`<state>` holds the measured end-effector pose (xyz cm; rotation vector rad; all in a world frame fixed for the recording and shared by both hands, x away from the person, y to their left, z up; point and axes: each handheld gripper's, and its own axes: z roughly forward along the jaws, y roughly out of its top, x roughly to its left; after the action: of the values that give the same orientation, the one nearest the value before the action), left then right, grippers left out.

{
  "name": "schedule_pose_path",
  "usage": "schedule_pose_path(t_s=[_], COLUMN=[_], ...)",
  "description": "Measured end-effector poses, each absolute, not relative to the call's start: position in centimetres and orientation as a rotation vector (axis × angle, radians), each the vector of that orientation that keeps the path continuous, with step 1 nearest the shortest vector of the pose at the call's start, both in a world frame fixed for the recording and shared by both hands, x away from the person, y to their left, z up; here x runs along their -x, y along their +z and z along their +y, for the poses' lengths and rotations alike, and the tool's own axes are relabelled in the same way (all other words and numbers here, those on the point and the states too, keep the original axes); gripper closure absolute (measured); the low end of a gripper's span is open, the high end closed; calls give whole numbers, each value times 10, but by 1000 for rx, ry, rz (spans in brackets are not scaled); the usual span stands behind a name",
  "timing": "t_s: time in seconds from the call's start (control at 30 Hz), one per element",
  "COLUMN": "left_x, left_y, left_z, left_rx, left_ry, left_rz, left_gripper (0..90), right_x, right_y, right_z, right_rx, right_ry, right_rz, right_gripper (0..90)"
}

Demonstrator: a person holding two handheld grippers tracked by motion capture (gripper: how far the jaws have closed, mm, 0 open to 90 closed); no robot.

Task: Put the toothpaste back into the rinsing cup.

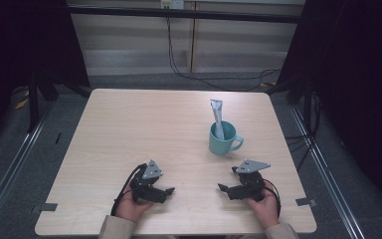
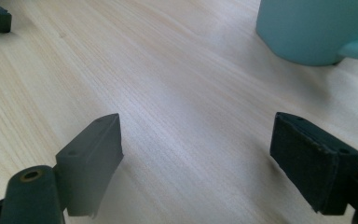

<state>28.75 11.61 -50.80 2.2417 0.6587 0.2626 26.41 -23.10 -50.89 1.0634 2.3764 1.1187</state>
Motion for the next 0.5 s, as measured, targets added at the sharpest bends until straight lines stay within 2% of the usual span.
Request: schedule_pose_path(t_s=[0.5], left_x=[-287], left_y=[-508], left_z=[116], left_rx=[-2241], left_ry=[264], left_rz=[657], left_gripper=[199], right_x=[-266], right_y=[-511], right_z=[-229], right_rx=[-1003], right_ry=[1074], right_rz=[2465], right_gripper=[138])
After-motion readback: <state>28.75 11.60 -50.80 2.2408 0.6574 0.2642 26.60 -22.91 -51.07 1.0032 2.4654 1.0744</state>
